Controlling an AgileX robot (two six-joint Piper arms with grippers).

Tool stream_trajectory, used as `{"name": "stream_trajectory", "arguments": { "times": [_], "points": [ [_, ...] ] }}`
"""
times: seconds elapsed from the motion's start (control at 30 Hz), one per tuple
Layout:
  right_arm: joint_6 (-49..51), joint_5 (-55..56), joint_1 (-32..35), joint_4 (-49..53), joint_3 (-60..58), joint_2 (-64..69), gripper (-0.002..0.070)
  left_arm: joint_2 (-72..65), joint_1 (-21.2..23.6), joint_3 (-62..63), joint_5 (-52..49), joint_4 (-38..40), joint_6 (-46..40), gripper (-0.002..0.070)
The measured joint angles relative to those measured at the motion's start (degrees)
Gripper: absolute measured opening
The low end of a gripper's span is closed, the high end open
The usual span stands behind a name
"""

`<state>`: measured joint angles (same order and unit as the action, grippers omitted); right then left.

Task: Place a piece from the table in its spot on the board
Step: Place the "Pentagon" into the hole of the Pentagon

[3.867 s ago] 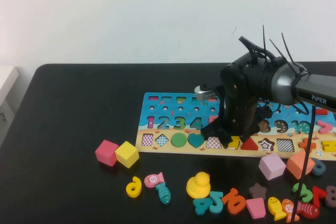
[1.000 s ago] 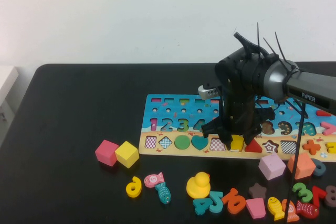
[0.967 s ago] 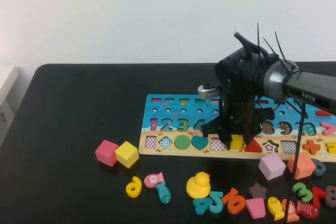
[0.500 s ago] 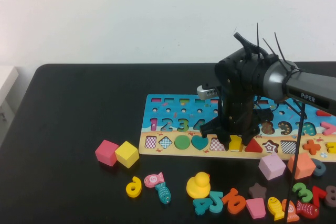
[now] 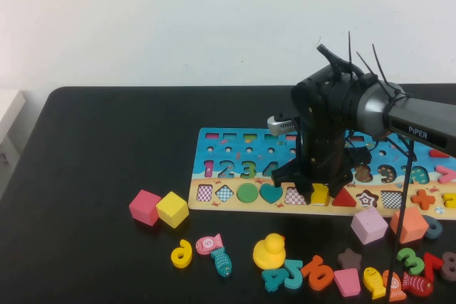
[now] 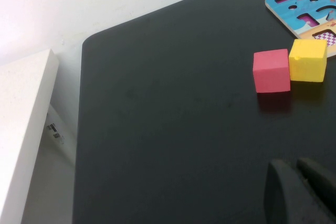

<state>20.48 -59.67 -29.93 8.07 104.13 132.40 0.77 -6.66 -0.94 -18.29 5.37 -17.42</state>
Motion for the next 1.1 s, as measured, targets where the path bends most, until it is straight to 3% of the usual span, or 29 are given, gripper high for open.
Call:
{"name": "stream_trajectory", "arguments": {
  "times": [0.9, 1.1],
  "points": [
    [-4.6, -0.1, 0.0, 0.6, 0.0, 0.0, 0.0369, 0.0, 0.0, 0.0, 0.0, 0.0, 0.0, -0.0001],
    [-4.6, 0.0, 0.0, 0.6, 0.0, 0.1, 0.0477, 0.0, 0.0, 0.0, 0.0, 0.0, 0.0, -0.0001]
  ]
}}
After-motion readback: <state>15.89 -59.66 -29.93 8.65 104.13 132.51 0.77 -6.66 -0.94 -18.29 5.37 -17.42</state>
